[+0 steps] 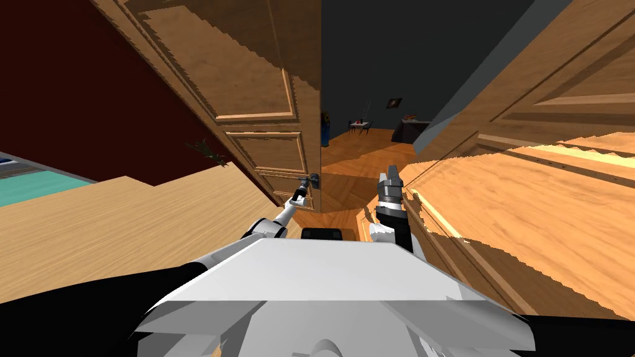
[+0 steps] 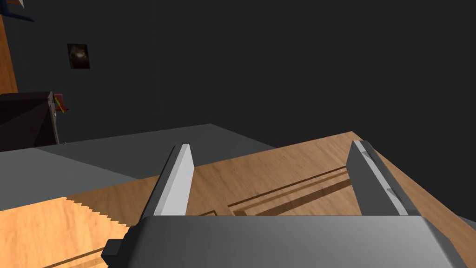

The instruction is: Push the door open

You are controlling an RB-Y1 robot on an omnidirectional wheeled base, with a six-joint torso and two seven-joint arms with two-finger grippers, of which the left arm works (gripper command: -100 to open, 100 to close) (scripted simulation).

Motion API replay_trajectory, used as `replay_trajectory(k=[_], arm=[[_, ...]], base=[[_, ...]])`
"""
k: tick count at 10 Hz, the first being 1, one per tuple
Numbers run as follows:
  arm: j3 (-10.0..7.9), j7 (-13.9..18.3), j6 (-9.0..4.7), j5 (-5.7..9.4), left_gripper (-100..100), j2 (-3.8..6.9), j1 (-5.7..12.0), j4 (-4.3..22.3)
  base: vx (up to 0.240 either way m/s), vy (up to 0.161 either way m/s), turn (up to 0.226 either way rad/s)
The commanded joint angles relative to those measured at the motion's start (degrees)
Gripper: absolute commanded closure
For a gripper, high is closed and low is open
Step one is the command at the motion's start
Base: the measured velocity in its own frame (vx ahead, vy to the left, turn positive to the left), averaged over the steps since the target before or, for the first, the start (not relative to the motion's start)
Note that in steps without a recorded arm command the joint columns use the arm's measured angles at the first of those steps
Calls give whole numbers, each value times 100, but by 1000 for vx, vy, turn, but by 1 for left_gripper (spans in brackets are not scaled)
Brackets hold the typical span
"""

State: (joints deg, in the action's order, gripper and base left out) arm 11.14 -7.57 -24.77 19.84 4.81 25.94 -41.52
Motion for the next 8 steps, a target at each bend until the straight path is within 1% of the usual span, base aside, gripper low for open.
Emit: replay_trajectory(k=[1, 2, 3, 4, 6, 8], arm=[[-113, -34, -55, 8, 100, -20, 54, 62], [-85, -35, 14, 8, 100, 3, -11, -39], [-227, -193, -26, 78, 100, 56, 17, -12], [-262, -239, -37, 98, 100, 64, 23, -1], [-399, -419, -83, 176, 100, 80, 49, 43], [-399, -419, -83, 176, 100, 80, 49, 43]], base=[[98, -178, 82], [47, -75, 55], [160, -32, 109], [228, -22, 89], [208, 18, 77], [122, -8, 4]])
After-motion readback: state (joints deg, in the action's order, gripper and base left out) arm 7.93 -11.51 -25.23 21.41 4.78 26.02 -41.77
